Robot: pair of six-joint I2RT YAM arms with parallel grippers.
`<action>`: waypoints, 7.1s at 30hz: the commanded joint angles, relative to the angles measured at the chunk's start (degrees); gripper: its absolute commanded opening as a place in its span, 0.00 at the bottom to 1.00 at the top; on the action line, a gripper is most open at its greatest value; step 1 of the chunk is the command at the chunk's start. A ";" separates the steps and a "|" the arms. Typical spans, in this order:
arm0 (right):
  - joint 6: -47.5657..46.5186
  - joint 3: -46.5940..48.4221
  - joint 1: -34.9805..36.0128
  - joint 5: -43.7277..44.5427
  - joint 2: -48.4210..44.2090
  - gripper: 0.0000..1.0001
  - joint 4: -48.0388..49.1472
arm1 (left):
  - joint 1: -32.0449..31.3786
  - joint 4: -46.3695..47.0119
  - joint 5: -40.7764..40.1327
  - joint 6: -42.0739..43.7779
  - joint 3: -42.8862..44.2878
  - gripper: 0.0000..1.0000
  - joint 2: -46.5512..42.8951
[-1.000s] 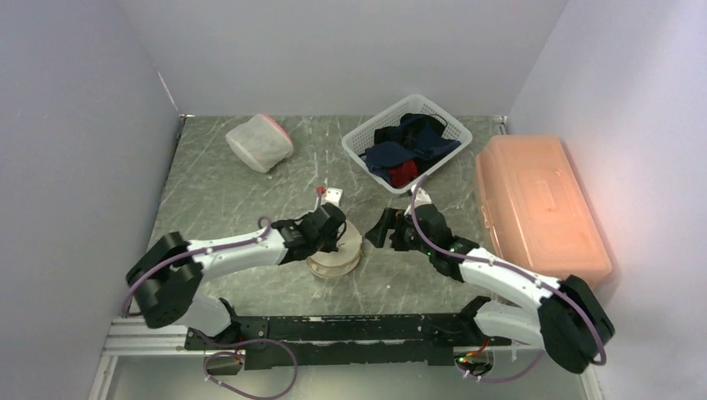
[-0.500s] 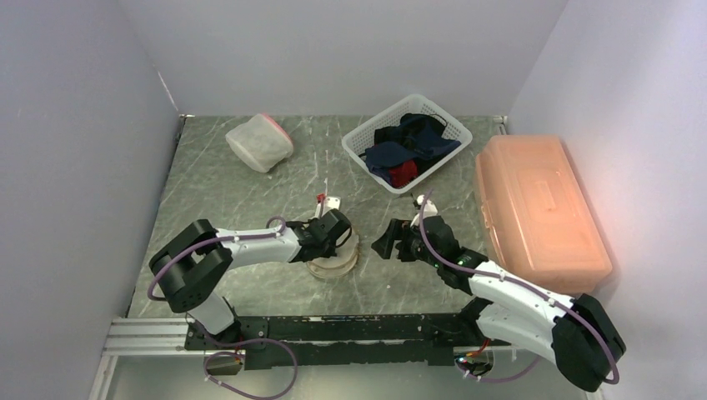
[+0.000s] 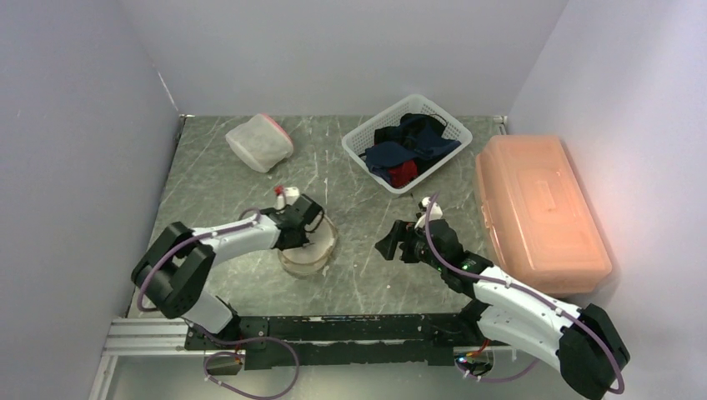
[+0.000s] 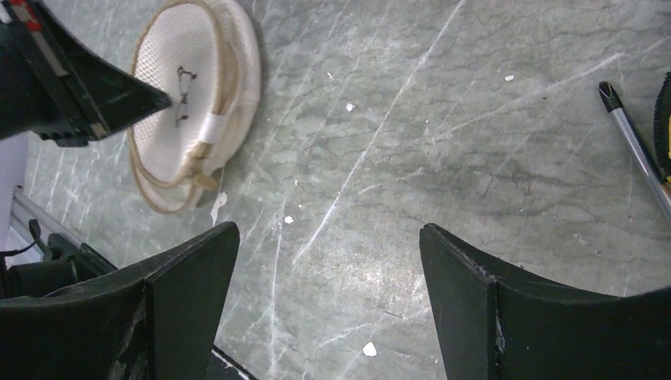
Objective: Unzip the laundry bag and remove the bra
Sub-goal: Move the laundry bag to the center of the board, then pick up the laundry bag at the center of the board, then place the laundry bag at the center of the board.
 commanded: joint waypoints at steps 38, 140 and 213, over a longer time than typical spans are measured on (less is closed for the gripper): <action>-2.65 -2.13 0.30 2.02 -8.61 0.90 -3.06 | -15.50 -20.40 -15.47 8.13 23.01 0.88 19.79; -6.12 6.85 0.15 7.92 -14.77 0.95 -11.07 | 27.08 19.84 50.82 -4.39 31.32 0.03 -12.12; 20.06 14.28 6.27 -20.31 40.65 0.65 40.11 | 6.76 -9.55 20.64 -10.79 -20.42 0.10 -62.42</action>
